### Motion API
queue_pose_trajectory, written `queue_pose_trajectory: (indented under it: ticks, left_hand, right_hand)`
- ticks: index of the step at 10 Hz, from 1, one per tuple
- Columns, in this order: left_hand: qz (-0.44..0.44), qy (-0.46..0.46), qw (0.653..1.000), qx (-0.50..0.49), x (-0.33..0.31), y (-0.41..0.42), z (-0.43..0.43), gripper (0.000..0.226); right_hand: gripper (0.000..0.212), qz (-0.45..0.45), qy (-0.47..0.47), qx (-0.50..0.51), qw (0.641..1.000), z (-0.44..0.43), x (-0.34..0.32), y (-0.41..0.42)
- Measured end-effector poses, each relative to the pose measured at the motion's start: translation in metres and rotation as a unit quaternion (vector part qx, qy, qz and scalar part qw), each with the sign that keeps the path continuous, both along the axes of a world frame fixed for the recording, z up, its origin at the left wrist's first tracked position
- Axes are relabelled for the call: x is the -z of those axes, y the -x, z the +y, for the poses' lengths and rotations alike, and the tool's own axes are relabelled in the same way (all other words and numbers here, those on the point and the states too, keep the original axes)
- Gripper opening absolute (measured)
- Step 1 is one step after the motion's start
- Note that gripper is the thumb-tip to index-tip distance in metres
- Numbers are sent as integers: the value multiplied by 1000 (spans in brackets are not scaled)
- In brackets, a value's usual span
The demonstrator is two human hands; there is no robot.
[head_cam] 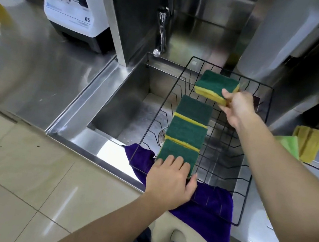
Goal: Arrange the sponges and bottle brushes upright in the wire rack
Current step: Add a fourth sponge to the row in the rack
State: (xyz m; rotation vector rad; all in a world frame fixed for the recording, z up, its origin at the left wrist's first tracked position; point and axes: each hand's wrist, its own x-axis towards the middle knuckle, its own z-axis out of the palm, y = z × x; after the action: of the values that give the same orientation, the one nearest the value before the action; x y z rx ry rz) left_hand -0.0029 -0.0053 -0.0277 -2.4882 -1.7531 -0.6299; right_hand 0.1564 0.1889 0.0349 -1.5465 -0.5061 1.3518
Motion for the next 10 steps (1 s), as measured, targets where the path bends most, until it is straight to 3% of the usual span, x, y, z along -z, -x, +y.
queue_pose_trajectory:
  ticks: [3, 4, 6, 7, 9, 10]
  left_hand:
    - [0, -18, 1000, 9, -1, 0, 0, 34]
    - [3, -12, 1000, 11, -2, 0, 0, 33]
    - [7, 4, 1000, 14, -3, 0, 0, 33]
    - [7, 9, 1000, 15, -3, 0, -1, 33]
    - [8, 13, 1000, 14, -3, 0, 0, 33]
    - [10, 10, 1000, 16, -4, 0, 0, 33]
  right_hand:
    - [30, -48, 20, 6, 999, 10, 15, -2]
    - [41, -63, 27, -24, 997, 9, 20, -2]
    - [27, -73, 37, -67, 994, 10, 26, -5]
    - [46, -106, 37, -89, 990, 13, 27, -3]
    - [50, -202, 49, -93, 974, 16, 33, 6]
    - [41, -225, 43, -70, 971, 17, 42, 10]
